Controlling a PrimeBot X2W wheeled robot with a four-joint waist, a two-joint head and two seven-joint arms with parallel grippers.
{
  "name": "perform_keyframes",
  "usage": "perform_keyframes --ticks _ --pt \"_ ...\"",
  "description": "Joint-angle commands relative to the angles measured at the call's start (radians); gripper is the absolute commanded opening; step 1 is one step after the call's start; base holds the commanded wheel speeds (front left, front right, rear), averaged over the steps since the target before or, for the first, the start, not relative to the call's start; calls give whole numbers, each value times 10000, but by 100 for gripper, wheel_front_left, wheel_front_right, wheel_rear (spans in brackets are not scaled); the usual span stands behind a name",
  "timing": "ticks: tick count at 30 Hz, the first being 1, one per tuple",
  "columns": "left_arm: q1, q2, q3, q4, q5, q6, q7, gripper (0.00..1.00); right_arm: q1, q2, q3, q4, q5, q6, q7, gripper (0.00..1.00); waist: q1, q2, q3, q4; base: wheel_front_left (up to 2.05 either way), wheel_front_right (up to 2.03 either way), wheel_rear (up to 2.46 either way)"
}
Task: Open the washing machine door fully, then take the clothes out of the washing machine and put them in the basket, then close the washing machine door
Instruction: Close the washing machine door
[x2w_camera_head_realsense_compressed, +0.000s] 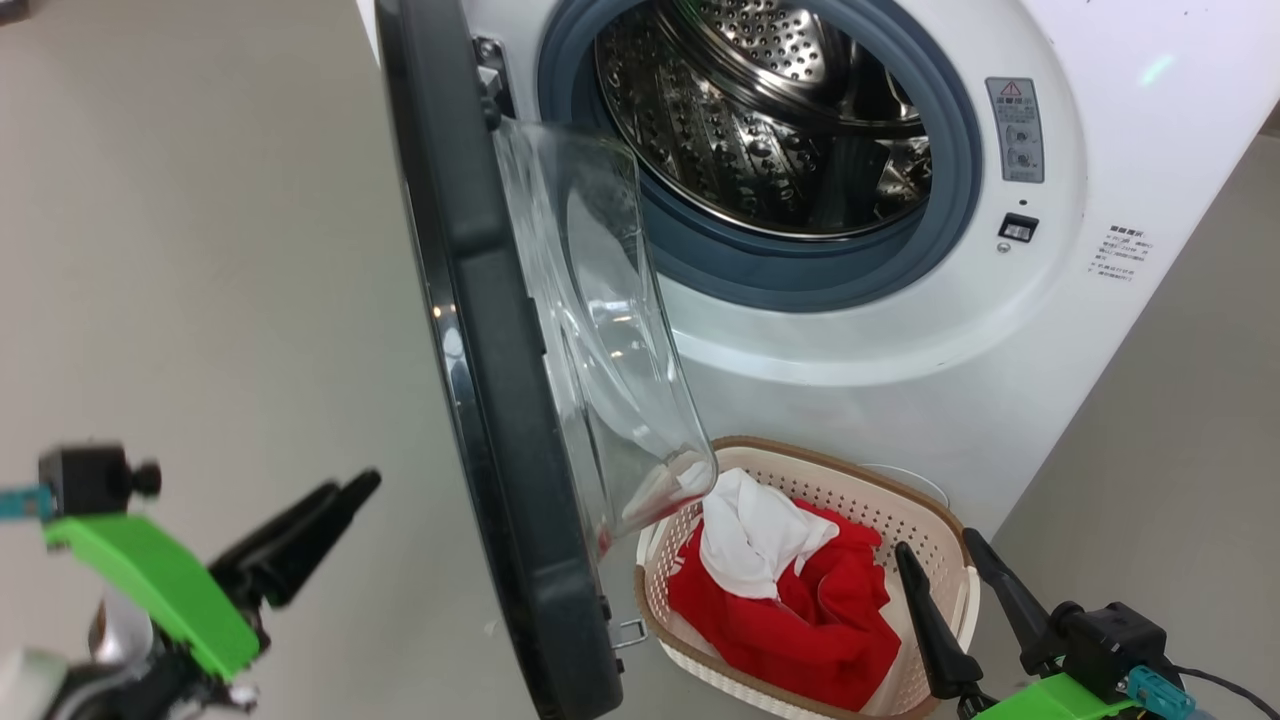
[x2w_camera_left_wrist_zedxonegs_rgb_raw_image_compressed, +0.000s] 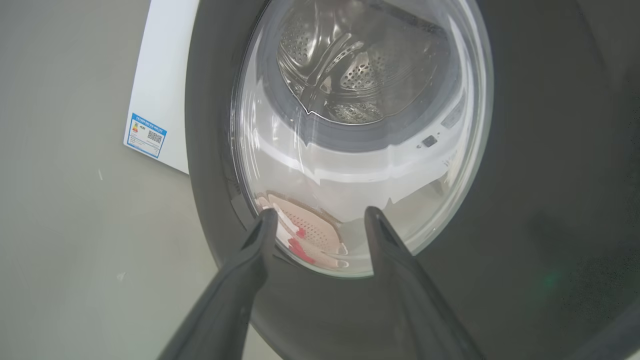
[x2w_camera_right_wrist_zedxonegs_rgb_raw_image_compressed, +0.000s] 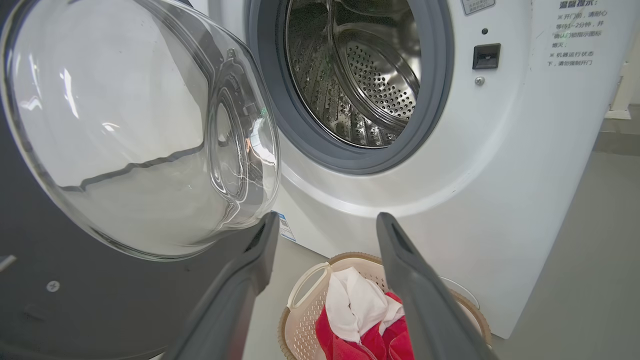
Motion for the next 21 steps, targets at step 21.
perform_keyframes --ticks 21 --pt "1734 -60 -1119 2341 2026 -67 -5409 100 -6 -96 441 -253 100 63 -65 100 0 0 -121 33 0 0 0"
